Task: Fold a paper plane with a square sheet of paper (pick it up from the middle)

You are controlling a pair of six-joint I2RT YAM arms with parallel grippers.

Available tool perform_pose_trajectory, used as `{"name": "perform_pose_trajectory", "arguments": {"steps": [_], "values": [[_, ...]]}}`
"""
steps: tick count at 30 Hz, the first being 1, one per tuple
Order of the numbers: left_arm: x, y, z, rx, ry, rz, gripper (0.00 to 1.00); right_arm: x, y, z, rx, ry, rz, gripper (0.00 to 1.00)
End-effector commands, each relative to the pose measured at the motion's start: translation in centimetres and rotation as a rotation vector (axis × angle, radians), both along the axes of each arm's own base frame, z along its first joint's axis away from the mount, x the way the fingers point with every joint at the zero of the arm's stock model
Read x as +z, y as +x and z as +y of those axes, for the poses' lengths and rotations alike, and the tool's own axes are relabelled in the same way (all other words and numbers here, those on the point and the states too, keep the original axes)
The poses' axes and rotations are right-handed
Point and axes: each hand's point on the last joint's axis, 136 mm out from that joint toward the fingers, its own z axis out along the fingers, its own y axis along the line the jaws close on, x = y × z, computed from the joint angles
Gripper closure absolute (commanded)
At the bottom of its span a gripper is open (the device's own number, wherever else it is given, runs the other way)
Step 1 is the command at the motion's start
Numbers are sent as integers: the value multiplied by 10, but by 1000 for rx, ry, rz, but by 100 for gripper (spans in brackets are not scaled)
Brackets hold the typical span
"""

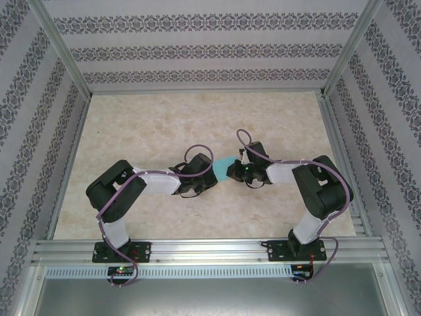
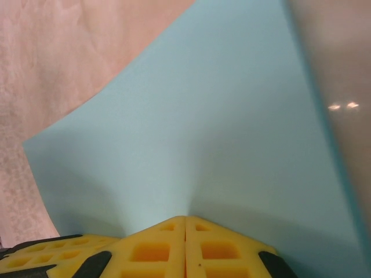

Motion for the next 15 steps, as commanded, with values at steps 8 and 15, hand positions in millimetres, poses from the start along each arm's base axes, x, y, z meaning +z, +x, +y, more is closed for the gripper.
{"name": "perform_pose_trajectory", "arguments": {"steps": [8,15], "values": [[-29,-19,36,48,147,90,99,1,13,-72,-154,-125,-41,93],[-26,-15,29,5,147,77,99,57,15,-44,-94,-34,-188,93]]}}
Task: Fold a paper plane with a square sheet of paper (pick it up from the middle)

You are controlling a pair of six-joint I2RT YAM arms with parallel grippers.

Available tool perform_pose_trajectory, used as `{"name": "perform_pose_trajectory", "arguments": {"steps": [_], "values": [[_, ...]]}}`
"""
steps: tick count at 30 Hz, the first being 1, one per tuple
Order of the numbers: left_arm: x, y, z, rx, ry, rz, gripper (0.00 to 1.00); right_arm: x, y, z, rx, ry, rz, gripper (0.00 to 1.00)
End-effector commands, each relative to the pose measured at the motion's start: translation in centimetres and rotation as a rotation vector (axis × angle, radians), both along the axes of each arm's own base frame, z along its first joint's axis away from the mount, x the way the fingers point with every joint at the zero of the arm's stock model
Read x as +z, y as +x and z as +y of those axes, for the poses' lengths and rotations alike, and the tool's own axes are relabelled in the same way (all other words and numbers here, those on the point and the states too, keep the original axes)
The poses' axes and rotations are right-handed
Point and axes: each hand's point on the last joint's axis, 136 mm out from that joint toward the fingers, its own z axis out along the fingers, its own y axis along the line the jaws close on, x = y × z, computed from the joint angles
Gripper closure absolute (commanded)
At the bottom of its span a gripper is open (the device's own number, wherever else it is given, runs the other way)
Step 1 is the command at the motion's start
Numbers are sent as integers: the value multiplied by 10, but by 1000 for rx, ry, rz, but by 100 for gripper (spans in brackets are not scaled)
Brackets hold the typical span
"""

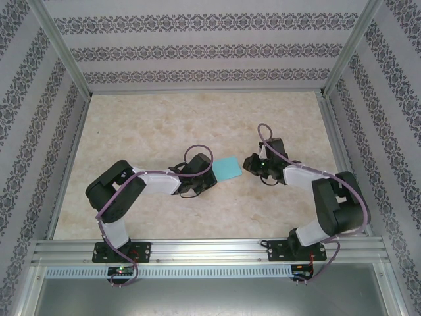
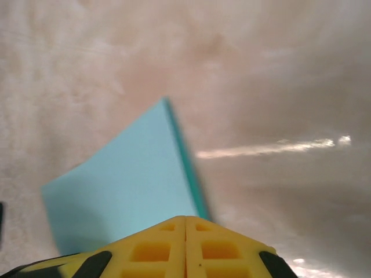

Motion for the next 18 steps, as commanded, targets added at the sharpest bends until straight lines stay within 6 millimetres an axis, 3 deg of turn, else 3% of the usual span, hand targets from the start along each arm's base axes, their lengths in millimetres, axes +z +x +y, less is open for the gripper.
{"name": "perform_pose_trajectory", "arguments": {"steps": [1,5,9,13,18], "values": [[-27,-16,27,-5,139,74,99,20,-4,21,61,18,-69,92],[-26,-15,24,-21,138,73,99,15,-16,61,143,50,-44,93],[-25,-15,25,-36,149,65,99,2,-15,81,164,79,-8,93],[-23,-15,25,-59,159,56,99,-15,-11,78,152,52,30,93],[-20,-14,26,-81,174,48,99,-40,-13,50,76,-18,90,94]]}}
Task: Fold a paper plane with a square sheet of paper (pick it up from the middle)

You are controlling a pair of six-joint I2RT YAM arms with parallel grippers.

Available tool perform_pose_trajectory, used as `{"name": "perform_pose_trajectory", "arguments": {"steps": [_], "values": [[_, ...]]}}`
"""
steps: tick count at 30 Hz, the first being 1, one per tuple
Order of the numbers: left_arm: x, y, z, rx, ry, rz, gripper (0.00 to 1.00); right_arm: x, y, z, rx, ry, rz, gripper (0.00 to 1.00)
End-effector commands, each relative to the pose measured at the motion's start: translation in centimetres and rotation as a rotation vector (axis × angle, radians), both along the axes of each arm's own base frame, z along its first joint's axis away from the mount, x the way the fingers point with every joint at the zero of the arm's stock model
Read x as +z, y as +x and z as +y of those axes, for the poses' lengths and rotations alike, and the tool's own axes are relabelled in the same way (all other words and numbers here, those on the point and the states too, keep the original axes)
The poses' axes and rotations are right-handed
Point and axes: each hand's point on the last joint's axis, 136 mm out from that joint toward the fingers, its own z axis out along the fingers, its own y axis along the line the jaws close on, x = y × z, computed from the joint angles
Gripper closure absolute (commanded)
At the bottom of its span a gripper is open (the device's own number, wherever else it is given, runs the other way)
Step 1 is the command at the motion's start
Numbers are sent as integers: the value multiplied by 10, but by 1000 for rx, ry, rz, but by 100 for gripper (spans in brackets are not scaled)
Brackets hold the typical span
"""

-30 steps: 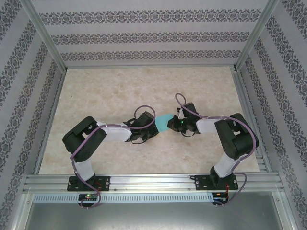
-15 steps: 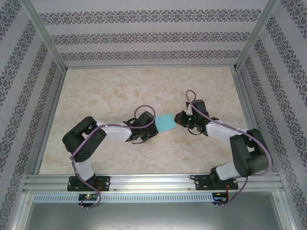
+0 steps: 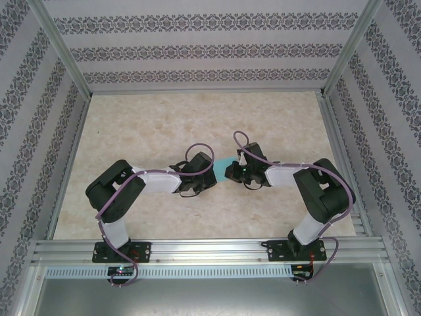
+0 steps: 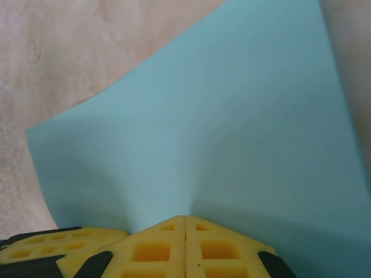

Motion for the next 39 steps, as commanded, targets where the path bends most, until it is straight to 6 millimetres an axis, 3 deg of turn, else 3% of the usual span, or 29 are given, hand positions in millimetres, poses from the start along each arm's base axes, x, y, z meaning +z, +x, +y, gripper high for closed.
{"name": "perform_pose_trajectory", "arguments": {"steps": [1,6,10,15,19,24,27,34,39], "values": [[-22,-13,26,-21,132,61,99,-12,7,-22,-79,-46,11,94],[-28,-17,32,-5,142,84,100,-28,5,-68,-185,-81,46,95],[-30,-18,32,-15,146,94,100,-12,13,-84,-221,-63,10,95],[-28,-16,29,-52,155,81,100,34,22,-70,-193,1,-100,94],[-24,-13,23,-116,163,54,100,49,17,-47,-141,27,-124,93],[-16,-9,19,-209,192,10,100,36,10,-11,-78,58,-76,93],[-10,-6,17,-243,192,-13,100,23,9,-3,-76,77,-39,93],[7,-1,1,-245,95,-53,99,-2,3,-7,-94,45,31,94],[37,11,-18,-165,-48,-100,98,-16,-6,-17,-128,-2,76,94]]}}
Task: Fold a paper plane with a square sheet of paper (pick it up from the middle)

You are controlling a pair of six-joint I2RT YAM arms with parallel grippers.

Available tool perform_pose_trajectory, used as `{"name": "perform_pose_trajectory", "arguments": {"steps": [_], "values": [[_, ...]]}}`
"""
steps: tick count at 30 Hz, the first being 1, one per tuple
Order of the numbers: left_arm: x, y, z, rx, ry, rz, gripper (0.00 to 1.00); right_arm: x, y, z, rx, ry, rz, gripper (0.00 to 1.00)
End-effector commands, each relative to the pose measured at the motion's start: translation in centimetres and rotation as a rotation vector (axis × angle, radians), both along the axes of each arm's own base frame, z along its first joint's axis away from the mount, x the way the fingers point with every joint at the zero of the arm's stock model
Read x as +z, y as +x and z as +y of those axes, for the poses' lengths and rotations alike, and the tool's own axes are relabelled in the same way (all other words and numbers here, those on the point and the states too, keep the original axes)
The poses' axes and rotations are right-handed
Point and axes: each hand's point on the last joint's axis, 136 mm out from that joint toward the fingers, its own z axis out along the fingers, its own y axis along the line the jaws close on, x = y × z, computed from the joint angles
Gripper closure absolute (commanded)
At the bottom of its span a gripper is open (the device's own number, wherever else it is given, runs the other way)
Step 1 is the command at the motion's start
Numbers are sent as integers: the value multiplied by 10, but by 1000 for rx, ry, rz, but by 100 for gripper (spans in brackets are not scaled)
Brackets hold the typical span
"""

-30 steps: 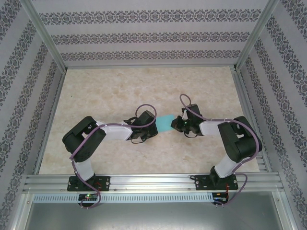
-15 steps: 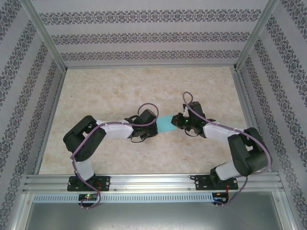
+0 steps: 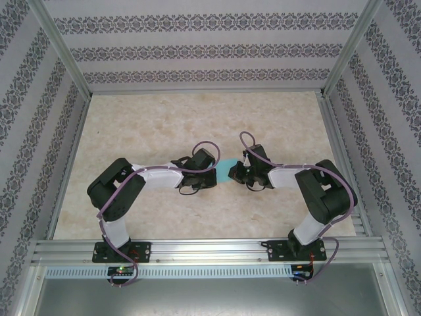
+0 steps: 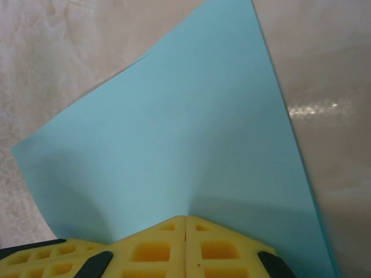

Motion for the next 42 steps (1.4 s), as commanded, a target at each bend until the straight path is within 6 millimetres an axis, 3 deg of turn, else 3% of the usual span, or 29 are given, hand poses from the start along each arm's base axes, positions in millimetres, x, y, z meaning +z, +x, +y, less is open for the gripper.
{"name": "perform_pose_trajectory", "arguments": {"steps": [1,9,15,22,30,42], "values": [[32,16,-16,75,-158,-45,98,-11,-4,-7,-38,-30,33,94],[8,22,-37,194,-229,-28,99,-14,-7,-10,-66,-28,53,94],[-8,17,-29,249,-190,-18,99,-19,-10,-14,-89,-35,81,94],[-29,3,9,348,-91,5,99,-36,-19,-32,-129,-110,140,94],[-37,-8,51,430,32,6,100,-61,-32,-60,-176,-205,213,95],[-55,-36,102,528,142,37,100,-66,-31,-71,-192,-221,211,95]]}}
